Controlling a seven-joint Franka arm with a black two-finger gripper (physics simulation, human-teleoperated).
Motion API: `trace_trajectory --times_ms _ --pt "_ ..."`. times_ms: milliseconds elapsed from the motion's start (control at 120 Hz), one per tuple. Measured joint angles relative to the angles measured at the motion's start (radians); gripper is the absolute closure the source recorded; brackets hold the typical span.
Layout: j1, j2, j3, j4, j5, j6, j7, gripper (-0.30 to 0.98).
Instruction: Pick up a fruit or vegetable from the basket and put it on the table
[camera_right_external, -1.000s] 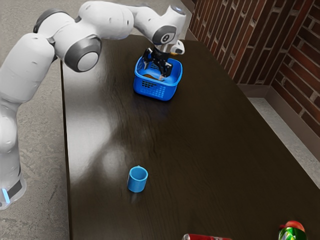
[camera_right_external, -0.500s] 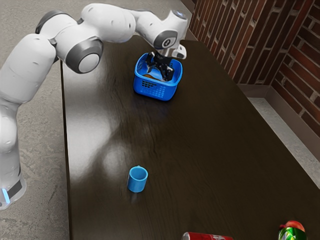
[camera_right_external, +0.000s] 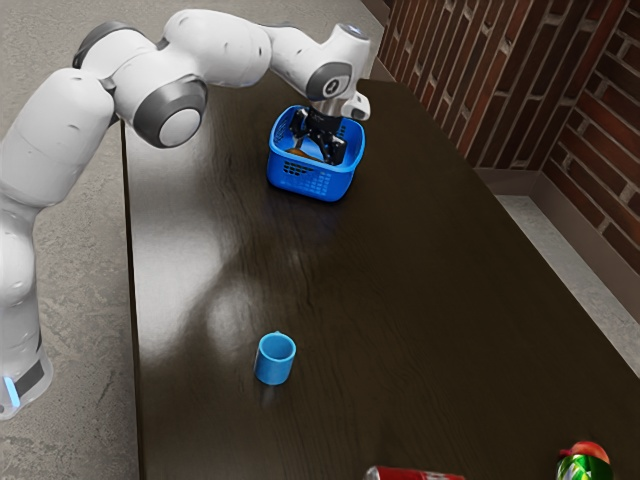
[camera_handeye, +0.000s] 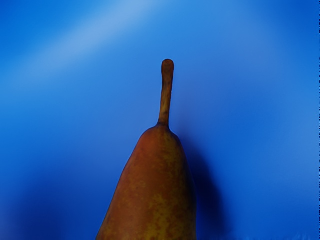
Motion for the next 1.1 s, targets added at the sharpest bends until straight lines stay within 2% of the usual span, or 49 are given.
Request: trace_trajectory --times_ms 350,617,883,1100 --pt "0.014 0.000 0.000 -0.007 -0.049 -0.002 0.038 0.36" --pt "0.017 0.000 0.001 -0.012 -0.070 -0.024 0.064 0.45" --pt "0.019 -0.001 0.002 -0.002 -0.031 -0.077 0.080 0.48" --pt "0.019 -0.006 0.002 0.074 -0.022 -0.164 0.087 0.50"
